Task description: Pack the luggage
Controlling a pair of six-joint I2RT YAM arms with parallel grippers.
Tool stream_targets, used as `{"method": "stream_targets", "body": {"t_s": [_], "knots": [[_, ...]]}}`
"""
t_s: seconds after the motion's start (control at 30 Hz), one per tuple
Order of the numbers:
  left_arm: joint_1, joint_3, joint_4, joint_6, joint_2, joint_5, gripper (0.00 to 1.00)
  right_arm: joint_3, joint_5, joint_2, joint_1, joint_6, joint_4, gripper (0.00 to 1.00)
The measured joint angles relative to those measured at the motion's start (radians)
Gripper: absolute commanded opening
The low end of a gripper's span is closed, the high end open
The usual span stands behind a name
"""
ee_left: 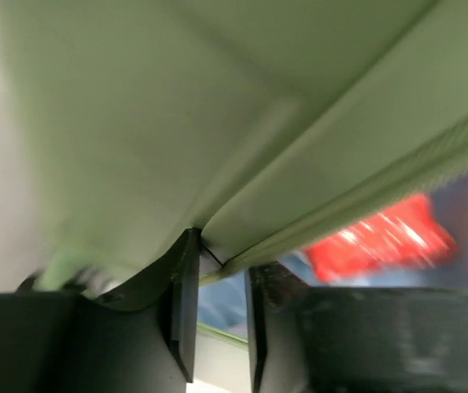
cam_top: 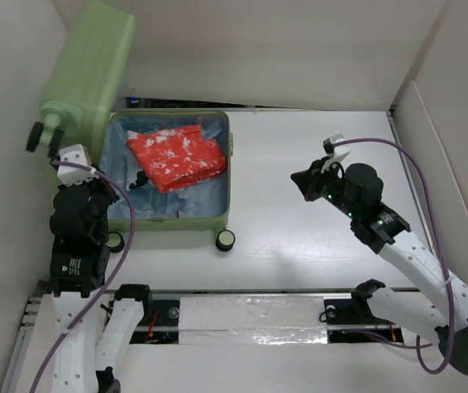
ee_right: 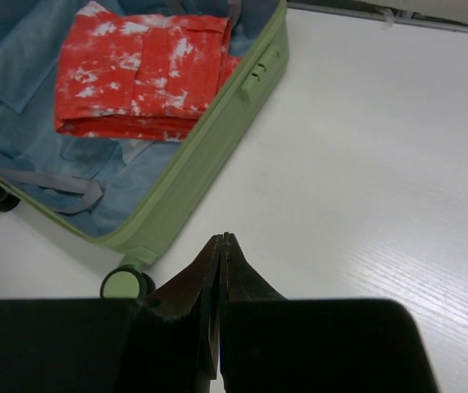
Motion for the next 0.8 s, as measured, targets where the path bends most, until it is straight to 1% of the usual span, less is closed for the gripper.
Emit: {"method": "stream_targets", "body": {"t_s": [0.07, 0.1, 0.13, 0.17, 0.2, 0.27, 0.33, 0.37, 0.43, 0.47, 0.53, 0.6, 0.67, 0.7, 0.77, 0.8], "knots": [[0.003, -0.009, -0.003, 0.031, -0.024, 0.150, 0.00, 0.022, 0.026, 0.011, 0.031, 0.003, -0.001, 0.02], [0.004, -0.021, 0.005, 0.036, -0.040, 0.212, 0.11, 0.035, 0.039, 0.019, 0.047, 0.002, -0.001, 0.02], [0.003, -0.045, 0.018, 0.027, -0.063, 0.288, 0.27, 0.046, 0.055, 0.028, 0.058, 0.003, -0.001, 0.02], [0.000, -0.072, 0.026, -0.003, -0.083, 0.395, 0.66, 0.055, 0.071, 0.036, 0.067, 0.003, 0.001, 0.02], [-0.016, -0.093, 0.035, -0.022, -0.105, 0.507, 0.76, 0.061, 0.082, 0.043, 0.075, 0.005, 0.000, 0.03], [-0.040, -0.127, 0.059, -0.075, -0.139, 0.722, 0.82, 0.074, 0.100, 0.061, 0.082, 0.010, 0.000, 0.03], [-0.042, -0.134, 0.076, -0.111, -0.164, 0.920, 0.85, 0.095, 0.116, 0.085, 0.082, 0.014, -0.005, 0.04], [-0.048, -0.134, 0.090, -0.120, -0.166, 1.014, 0.83, 0.104, 0.119, 0.094, 0.081, 0.014, -0.005, 0.05], [-0.066, -0.132, 0.100, -0.131, -0.157, 1.160, 0.78, 0.140, 0.132, 0.121, 0.082, 0.018, -0.012, 0.04], [-0.077, -0.131, 0.100, -0.135, -0.149, 1.233, 0.72, 0.151, 0.137, 0.127, 0.084, 0.018, -0.013, 0.04], [-0.092, -0.120, 0.105, -0.153, -0.138, 1.326, 0.71, 0.161, 0.151, 0.125, 0.087, 0.018, -0.013, 0.00], [-0.098, -0.094, 0.145, -0.196, -0.135, 1.337, 0.68, 0.161, 0.163, 0.113, 0.088, 0.020, -0.011, 0.00], [-0.098, -0.035, 0.177, -0.232, -0.123, 1.273, 0.67, 0.161, 0.170, 0.103, 0.088, 0.022, -0.011, 0.00], [-0.099, 0.011, 0.188, -0.247, -0.108, 1.210, 0.65, 0.161, 0.171, 0.099, 0.087, 0.024, -0.011, 0.00], [-0.100, 0.129, 0.206, -0.277, -0.042, 1.052, 0.55, 0.159, 0.171, 0.097, 0.087, 0.025, -0.010, 0.00], [-0.101, 0.184, 0.212, -0.290, -0.003, 0.973, 0.52, 0.157, 0.171, 0.097, 0.088, 0.025, -0.010, 0.00]]}}
